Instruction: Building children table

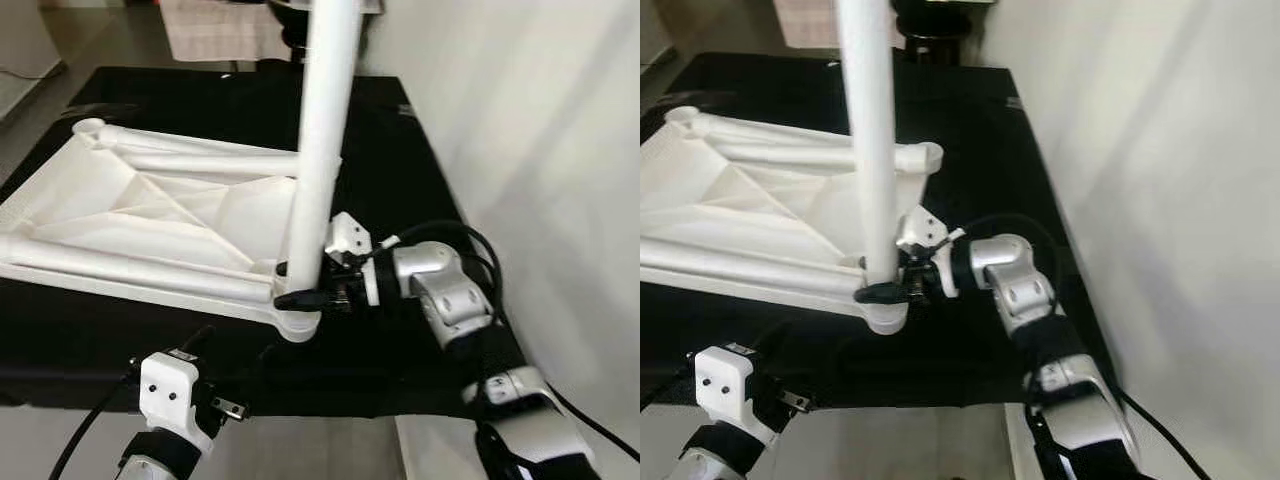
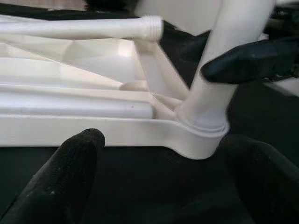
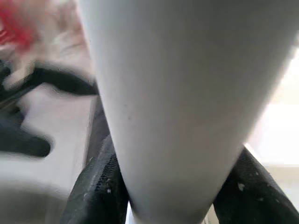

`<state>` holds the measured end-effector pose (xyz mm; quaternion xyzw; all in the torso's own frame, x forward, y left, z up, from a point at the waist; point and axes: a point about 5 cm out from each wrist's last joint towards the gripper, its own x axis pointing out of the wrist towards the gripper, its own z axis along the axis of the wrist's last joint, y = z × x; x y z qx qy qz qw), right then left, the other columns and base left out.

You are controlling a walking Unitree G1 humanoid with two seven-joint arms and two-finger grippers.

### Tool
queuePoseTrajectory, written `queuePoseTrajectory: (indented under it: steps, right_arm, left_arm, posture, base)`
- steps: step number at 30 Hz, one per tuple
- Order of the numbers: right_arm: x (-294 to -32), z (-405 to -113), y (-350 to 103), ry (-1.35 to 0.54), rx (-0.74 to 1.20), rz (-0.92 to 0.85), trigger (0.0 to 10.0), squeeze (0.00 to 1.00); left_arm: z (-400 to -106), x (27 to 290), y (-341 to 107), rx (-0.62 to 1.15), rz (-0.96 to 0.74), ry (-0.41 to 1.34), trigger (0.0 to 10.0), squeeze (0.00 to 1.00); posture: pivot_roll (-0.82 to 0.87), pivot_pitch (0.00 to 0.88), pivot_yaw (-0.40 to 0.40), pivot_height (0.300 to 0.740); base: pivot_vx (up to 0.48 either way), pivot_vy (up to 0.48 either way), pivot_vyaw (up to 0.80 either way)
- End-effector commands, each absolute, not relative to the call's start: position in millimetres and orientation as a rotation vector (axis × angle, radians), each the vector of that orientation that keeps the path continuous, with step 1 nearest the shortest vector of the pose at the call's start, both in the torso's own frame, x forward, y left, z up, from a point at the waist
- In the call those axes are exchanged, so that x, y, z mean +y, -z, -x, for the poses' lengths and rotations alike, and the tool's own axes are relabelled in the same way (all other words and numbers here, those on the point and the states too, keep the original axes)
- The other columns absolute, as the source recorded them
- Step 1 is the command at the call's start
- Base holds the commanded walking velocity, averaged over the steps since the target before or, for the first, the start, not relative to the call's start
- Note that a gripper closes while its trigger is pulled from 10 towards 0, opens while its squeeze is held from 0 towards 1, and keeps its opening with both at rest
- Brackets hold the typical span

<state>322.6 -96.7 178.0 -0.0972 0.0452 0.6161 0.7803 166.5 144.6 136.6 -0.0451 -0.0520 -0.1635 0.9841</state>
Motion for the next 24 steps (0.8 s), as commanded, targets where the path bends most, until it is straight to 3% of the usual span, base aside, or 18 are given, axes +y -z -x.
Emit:
queuePoseTrajectory:
  steps: [1, 2, 3, 4, 5, 7, 13, 16, 17, 19, 20, 22, 23, 24]
  right_arm:
    - [-110.7, -325.1, -155.1, -0.945, 0.225, 0.159, 0.0, 0.00]
    - [-133.5, -327.6, -144.2, -0.464, 0.277, 0.181, 0.0, 0.00]
    - [-133.5, -327.6, -144.2, -0.464, 0.277, 0.181, 0.0, 0.00]
    - [-148.3, -305.4, -129.5, -0.278, 0.342, 0.187, 0.0, 0.00]
    - [-148.3, -305.4, -129.5, -0.278, 0.342, 0.187, 0.0, 0.00]
    - [-163.6, -275.1, -118.4, -0.188, 0.392, 0.191, 0.0, 0.00]
    - [-166.3, -281.1, -124.4, -0.232, 0.334, 0.221, 0.0, 0.00]
    - [-142.0, -289.8, -136.3, -0.274, 0.293, 0.212, 0.0, 0.00]
    - [-130.2, -292.4, -141.3, -0.310, 0.272, 0.203, 5.7, 0.00]
    - [-123.1, -293.7, -144.4, -0.333, 0.259, 0.197, 5.7, 0.00]
    - [-111.9, -294.9, -149.1, -0.422, 0.240, 0.178, 10.0, 0.00]
    - [-105.1, -295.2, -152.2, -0.485, 0.227, 0.164, 10.0, 0.00]
    - [-98.5, -298.1, -157.1, -0.567, 0.208, 0.148, 10.0, 1.00]
    - [-89.1, -302.4, -165.7, -0.708, 0.162, 0.143, 10.0, 1.00]
  left_arm:
    - [-164.9, 146.7, -136.8, -0.105, 0.086, 0.326, 10.0, 0.00]
    - [-165.0, 148.2, -136.5, -0.104, 0.085, 0.325, 10.0, 0.00]
    - [-165.0, 148.2, -136.5, -0.104, 0.085, 0.325, 10.0, 0.00]
    - [-165.8, 149.5, -136.8, -0.103, 0.083, 0.327, 10.0, 0.00]
    - [-165.8, 149.5, -136.8, -0.103, 0.083, 0.327, 10.0, 0.00]
    - [-167.8, 152.3, -135.8, -0.100, 0.079, 0.330, 10.0, 0.00]
    - [-175.2, 155.6, -132.7, -0.090, 0.079, 0.350, 10.0, 0.00]
    - [-178.3, 158.4, -131.5, -0.091, 0.068, 0.337, 10.0, 0.00]
    - [-178.5, 159.6, -131.3, -0.092, 0.064, 0.328, 10.0, 0.00]
    - [-178.4, 160.3, -131.2, -0.093, 0.063, 0.323, 10.0, 0.00]
    - [-178.6, 160.6, -131.3, -0.094, 0.062, 0.321, 10.0, 0.00]
    - [-178.7, 160.5, -131.3, -0.095, 0.062, 0.320, 10.0, 0.00]
    - [-178.9, 160.2, -131.7, -0.096, 0.062, 0.322, 10.0, 0.00]
    - [-178.8, 159.7, -132.0, -0.097, 0.063, 0.324, 10.0, 0.00]
  posture:
    - [-0.02, 0.157, -0.104, 0.740]
    - [-0.02, 0.157, -0.104, 0.740]
    - [-0.02, 0.157, -0.104, 0.740]
    - [-0.04, 0.147, -0.079, 0.740]
    - [-0.04, 0.147, -0.079, 0.740]
    - [-0.07, 0.134, -0.062, 0.740]
    - [-0.06, 0.109, -0.049, 0.740]
    - [-0.04, 0.089, -0.047, 0.740]
    - [-0.04, 0.086, -0.046, 0.740]
    - [-0.04, 0.086, -0.046, 0.740]
    - [-0.04, 0.086, -0.047, 0.740]
    - [-0.04, 0.086, -0.048, 0.740]
    - [-0.03, 0.088, -0.050, 0.740]
    - [-0.03, 0.092, -0.052, 0.740]
  base:
    - [0.000, 0.000, 0.00]
    - [0.000, 0.000, 0.00]
    - [0.000, 0.000, 0.00]
    - [0.000, 0.000, 0.00]
    - [0.000, 0.000, 0.00]
    - [0.000, 0.000, 0.00]
    - [0.000, 0.000, 0.00]
    - [0.000, 0.000, 0.00]
    - [0.000, 0.000, 0.00]
    - [0.000, 0.000, 0.00]
    - [0.000, 0.000, 0.00]
    - [0.000, 0.000, 0.00]
    - [0.000, 0.000, 0.00]
    - [0.000, 0.000, 0.00]
